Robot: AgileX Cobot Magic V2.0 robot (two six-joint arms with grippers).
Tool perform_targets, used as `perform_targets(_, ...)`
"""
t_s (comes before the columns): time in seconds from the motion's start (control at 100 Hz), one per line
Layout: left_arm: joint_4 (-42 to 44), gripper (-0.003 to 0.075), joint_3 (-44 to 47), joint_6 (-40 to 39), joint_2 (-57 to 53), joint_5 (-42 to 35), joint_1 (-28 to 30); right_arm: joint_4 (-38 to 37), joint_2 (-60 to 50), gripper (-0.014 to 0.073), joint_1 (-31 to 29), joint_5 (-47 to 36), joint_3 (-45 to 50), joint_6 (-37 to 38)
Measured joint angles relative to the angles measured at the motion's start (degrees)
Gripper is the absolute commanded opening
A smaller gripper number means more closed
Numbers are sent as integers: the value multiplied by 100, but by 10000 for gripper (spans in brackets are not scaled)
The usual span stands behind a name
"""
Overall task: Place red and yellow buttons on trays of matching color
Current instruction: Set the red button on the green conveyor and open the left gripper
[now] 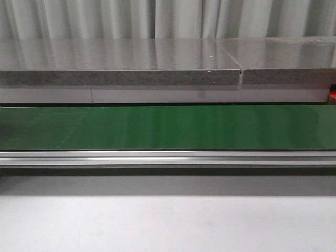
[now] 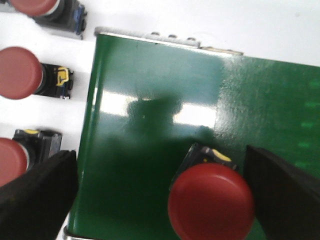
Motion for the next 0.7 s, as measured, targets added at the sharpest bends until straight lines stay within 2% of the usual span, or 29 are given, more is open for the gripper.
perform_targets(0.37,-77,653,-588,31,-104,35,-132,0,0,-67,0,0,0,0)
perform_targets(0.51,-89,653,-597,6,-268,72,105,0,0,-67,0,0,0,0)
perform_targets(0.7,-89,653,-383,-155,-604,72,745,0,0,-67,0,0,0,0)
